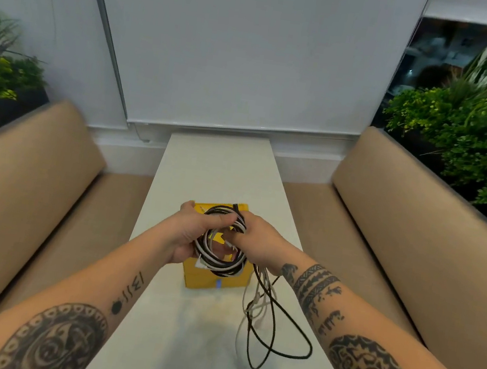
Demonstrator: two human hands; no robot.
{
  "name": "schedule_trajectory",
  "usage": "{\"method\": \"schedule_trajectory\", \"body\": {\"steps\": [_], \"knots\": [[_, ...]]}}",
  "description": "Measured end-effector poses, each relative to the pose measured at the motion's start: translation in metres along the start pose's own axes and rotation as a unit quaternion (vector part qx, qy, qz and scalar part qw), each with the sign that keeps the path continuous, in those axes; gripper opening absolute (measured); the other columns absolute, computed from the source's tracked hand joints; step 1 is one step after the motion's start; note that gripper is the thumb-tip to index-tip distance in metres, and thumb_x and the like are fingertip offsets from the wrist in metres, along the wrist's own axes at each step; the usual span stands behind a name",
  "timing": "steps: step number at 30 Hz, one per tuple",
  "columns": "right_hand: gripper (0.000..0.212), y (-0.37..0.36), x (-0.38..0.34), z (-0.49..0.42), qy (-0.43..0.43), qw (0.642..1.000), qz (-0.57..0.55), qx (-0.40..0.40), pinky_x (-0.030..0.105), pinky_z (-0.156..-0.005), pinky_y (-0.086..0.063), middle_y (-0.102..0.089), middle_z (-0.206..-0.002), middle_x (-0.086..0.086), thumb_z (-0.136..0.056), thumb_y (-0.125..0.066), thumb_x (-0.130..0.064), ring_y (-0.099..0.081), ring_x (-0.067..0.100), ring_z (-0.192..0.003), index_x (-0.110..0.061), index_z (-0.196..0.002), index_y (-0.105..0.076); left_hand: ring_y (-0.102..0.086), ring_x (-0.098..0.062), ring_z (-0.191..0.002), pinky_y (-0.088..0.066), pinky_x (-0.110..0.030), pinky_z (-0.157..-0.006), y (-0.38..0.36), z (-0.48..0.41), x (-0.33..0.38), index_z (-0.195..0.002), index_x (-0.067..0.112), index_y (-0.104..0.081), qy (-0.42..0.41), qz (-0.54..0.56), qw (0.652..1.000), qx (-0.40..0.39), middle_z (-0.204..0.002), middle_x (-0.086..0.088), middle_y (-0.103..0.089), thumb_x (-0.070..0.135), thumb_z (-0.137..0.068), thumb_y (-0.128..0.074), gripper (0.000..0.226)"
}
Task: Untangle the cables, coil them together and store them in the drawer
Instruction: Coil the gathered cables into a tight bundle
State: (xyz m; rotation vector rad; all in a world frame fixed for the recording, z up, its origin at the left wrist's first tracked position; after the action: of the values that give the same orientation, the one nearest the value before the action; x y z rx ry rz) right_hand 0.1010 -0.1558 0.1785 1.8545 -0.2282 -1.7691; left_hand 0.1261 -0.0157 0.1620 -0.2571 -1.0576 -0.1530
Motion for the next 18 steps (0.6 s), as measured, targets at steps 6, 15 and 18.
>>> {"method": "schedule_trajectory", "body": {"steps": [6, 15, 18], "knots": [[0.013, 0.006, 0.006, -0.002, -0.020, 0.990, 0.096, -0.100, 0.029, -0.065, -0.049, -0.068, -0.081, -0.002, -0.093, -0.061, -0.020, -0.060, 0.007, -0.065, -0.031, -0.090, -0.057, -0.063, -0.030, -0.119, -0.056, -0.049, -0.094, 0.015, -0.002, 0.001, -0.125, 0.030, -0.059, 0.023, -0.303, 0.952, -0.017, -0.145, -0.004, -0.051, 0.069, -0.032, -0.093, 0.107], [0.039, 0.005, 0.006, -0.004, -0.022, 0.975, 0.156, -0.156, 0.034, -0.066, -0.056, -0.067, -0.084, -0.009, -0.091, -0.066, -0.026, -0.066, 0.005, -0.059, -0.027, -0.126, -0.047, -0.072, -0.041, -0.099, -0.048, -0.062, -0.092, -0.006, 0.005, -0.007, -0.140, 0.027, -0.040, -0.031, -0.260, 0.947, -0.189, -0.116, -0.019, -0.072, 0.034, -0.075, -0.088, 0.081], [0.040, 0.007, 0.014, -0.004, -0.038, 0.975, 0.162, -0.150, 0.047, -0.071, -0.057, -0.070, -0.088, 0.003, -0.094, -0.063, -0.029, -0.068, 0.021, -0.069, -0.016, -0.124, -0.039, -0.070, -0.030, -0.073, -0.057, -0.033, -0.056, -0.013, 0.010, -0.004, -0.141, 0.027, -0.040, -0.025, -0.174, 0.965, -0.192, -0.112, -0.023, -0.068, 0.035, -0.090, -0.068, 0.059]]}}
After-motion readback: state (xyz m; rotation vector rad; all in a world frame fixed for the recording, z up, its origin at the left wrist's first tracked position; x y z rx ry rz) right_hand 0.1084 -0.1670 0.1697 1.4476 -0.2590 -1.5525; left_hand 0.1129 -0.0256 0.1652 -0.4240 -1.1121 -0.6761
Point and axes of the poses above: each hand's wrist, its own z-axis away from the middle knuckle, its own y-axis out of the back of the hand, x = y × z, the point moved 4 cm from there along -z, towards the middle knuckle
